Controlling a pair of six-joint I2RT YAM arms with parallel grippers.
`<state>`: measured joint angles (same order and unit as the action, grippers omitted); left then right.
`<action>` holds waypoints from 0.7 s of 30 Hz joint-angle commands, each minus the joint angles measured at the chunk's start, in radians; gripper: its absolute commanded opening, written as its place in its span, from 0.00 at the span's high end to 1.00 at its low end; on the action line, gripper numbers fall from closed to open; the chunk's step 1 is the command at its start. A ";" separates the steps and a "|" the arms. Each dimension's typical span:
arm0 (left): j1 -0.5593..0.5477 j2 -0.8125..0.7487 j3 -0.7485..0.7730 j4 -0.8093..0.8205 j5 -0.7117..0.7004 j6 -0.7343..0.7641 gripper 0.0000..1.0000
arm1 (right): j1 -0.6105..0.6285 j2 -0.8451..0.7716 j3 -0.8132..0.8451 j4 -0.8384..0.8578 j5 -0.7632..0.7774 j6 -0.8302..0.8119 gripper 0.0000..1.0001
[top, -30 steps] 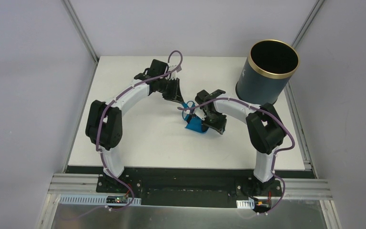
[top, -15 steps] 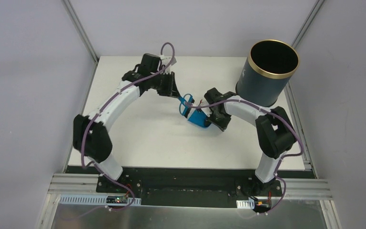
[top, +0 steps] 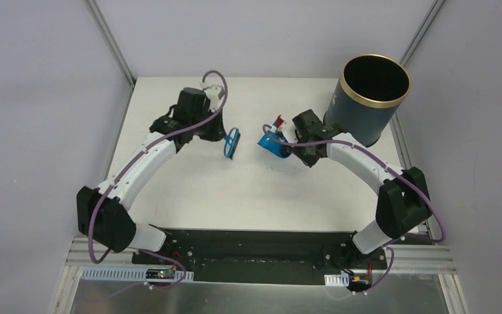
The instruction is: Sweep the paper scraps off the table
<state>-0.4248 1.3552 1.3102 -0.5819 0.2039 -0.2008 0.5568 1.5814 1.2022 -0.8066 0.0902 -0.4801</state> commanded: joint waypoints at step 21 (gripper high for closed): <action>0.026 0.058 -0.143 0.012 0.011 0.044 1.00 | -0.103 -0.118 0.249 -0.189 0.047 -0.030 1.00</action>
<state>-0.4046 1.4158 1.1259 -0.5987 0.1940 -0.1780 0.4614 1.4834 1.3392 -0.9009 0.1123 -0.4828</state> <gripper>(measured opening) 0.095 0.224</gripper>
